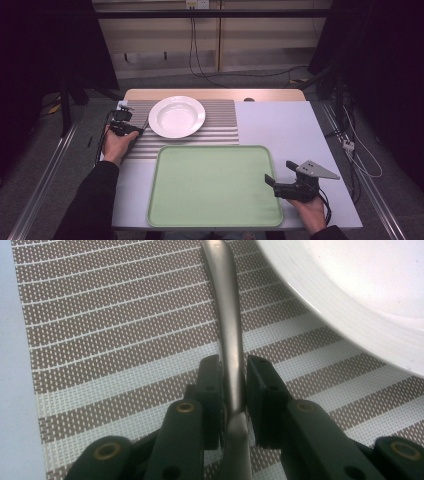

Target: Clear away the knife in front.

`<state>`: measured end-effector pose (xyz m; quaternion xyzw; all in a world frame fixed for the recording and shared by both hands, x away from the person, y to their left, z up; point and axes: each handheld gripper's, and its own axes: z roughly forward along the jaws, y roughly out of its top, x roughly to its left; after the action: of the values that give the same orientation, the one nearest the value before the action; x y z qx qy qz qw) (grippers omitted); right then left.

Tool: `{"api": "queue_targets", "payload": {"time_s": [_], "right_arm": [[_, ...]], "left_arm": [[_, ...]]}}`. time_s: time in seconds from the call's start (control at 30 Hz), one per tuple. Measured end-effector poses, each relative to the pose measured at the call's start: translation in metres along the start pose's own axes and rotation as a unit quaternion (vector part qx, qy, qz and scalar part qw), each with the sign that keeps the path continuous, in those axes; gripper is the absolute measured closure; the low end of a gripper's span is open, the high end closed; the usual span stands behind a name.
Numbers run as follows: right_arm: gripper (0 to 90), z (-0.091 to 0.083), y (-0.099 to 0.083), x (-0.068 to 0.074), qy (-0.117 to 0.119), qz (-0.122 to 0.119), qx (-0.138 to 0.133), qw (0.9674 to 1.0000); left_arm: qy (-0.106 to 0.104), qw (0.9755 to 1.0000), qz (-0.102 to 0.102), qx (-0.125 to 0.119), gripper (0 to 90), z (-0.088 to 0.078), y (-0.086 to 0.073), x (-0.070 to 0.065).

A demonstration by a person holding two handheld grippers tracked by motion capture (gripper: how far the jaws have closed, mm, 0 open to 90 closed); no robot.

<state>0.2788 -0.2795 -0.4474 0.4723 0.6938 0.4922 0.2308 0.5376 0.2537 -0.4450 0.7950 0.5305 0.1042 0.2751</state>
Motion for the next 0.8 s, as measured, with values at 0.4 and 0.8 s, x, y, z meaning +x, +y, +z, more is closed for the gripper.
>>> {"api": "queue_targets", "payload": {"time_s": [0.4,0.8], "right_arm": [[3.8,0.0004,0.0000,0.0003,0.001,0.000,0.001,1.0000],[3.8,0.0011,0.0002,0.0004,0.003,-0.001,0.000,1.0000]], "left_arm": [[0.010,0.9999,0.011,0.005,76.3,0.0044,0.0059,-0.0026],[0.020,0.9993,0.028,0.017,77.2,0.0062,0.0098,-0.0067]]}}
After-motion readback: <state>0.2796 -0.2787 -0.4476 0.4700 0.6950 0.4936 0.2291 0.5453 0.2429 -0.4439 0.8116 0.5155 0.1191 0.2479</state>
